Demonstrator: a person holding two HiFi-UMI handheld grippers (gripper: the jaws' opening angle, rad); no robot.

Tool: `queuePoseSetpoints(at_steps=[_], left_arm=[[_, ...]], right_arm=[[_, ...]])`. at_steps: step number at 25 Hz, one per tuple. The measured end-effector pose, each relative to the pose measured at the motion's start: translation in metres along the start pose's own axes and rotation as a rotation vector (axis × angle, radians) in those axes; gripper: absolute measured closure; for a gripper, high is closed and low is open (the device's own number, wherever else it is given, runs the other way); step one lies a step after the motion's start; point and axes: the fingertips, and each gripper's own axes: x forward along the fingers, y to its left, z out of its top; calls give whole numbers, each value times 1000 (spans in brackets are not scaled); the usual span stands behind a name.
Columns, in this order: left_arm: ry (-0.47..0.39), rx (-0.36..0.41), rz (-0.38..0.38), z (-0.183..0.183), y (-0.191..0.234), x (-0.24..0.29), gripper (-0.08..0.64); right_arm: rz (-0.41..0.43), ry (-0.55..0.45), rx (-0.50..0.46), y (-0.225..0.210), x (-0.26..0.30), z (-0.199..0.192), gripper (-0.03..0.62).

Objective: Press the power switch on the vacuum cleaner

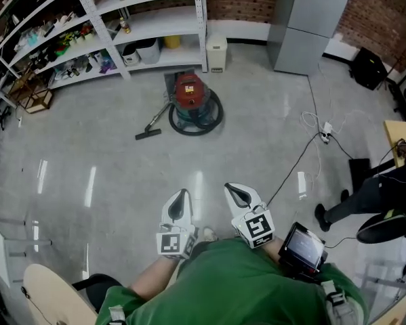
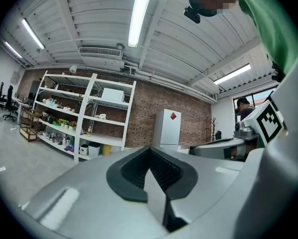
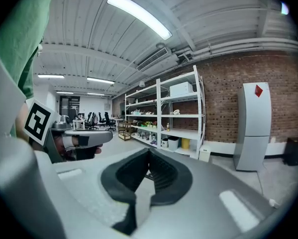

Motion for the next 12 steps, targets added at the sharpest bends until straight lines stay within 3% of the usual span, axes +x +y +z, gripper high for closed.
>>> queuePoseSetpoints(at_steps=[12], left_arm=[[-23,-3,-53,-11,37,1,552]], right_arm=[[-95,18,-6,10,23,0,590]])
